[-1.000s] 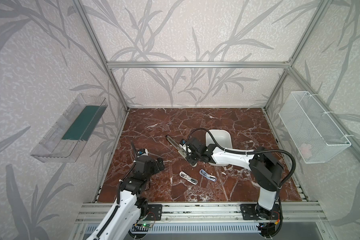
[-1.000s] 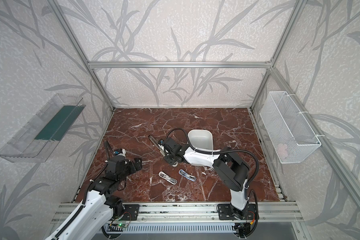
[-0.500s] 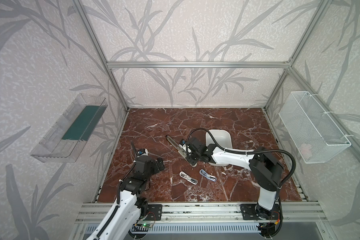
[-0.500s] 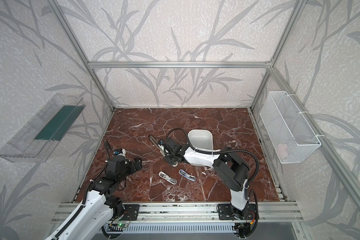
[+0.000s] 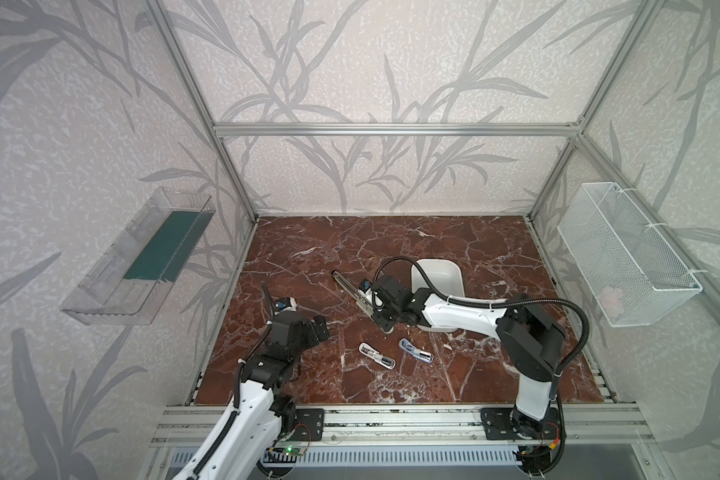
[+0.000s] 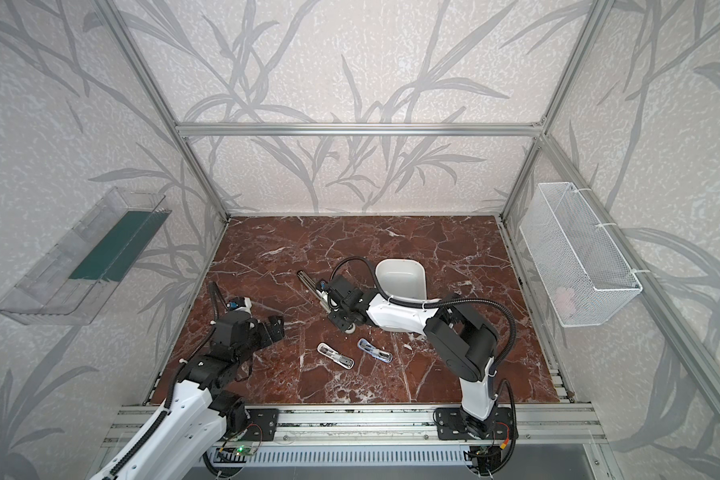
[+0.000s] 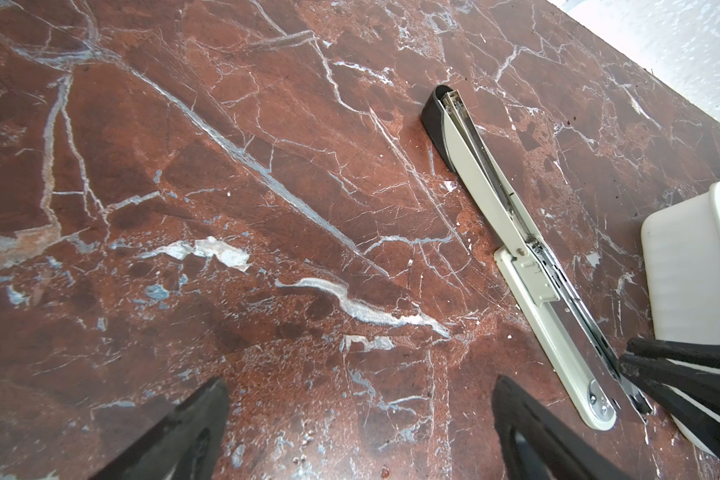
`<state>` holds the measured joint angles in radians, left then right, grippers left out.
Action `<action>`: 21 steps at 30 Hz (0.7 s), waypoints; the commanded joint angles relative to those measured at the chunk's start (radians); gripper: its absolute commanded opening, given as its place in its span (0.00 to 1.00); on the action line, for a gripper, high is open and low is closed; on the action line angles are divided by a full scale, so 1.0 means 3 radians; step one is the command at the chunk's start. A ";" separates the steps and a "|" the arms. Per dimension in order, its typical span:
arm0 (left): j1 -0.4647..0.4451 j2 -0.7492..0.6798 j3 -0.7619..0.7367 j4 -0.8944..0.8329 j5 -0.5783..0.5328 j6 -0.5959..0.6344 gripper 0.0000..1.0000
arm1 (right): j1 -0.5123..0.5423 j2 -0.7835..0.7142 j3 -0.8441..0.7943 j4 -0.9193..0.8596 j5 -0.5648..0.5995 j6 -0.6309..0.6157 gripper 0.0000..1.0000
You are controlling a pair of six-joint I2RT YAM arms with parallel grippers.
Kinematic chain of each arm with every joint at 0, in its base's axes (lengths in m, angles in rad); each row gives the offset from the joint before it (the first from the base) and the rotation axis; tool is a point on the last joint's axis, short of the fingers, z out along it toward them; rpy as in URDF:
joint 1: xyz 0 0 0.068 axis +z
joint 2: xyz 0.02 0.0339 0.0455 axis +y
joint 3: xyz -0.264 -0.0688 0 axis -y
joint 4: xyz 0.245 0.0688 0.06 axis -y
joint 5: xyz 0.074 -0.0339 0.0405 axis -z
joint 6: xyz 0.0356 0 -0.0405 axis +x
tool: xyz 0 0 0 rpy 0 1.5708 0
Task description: Load the staples into the stapler
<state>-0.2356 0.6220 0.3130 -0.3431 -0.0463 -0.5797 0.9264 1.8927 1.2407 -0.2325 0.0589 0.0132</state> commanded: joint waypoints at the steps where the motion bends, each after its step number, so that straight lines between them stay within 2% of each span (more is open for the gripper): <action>1: 0.0013 -0.0031 0.0025 0.0044 -0.0030 -0.0062 0.99 | -0.0015 0.0083 0.0056 -0.0042 0.0003 -0.0025 0.00; 21: 0.0013 -0.0089 0.0018 0.0024 -0.0042 -0.0072 0.99 | -0.0015 -0.0132 -0.0282 -0.0075 0.0009 0.0163 0.00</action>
<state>-0.2356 0.6075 0.3130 -0.3431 -0.0463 -0.5797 0.9264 1.8744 1.1862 -0.2104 0.0616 0.0437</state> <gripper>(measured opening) 0.993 0.130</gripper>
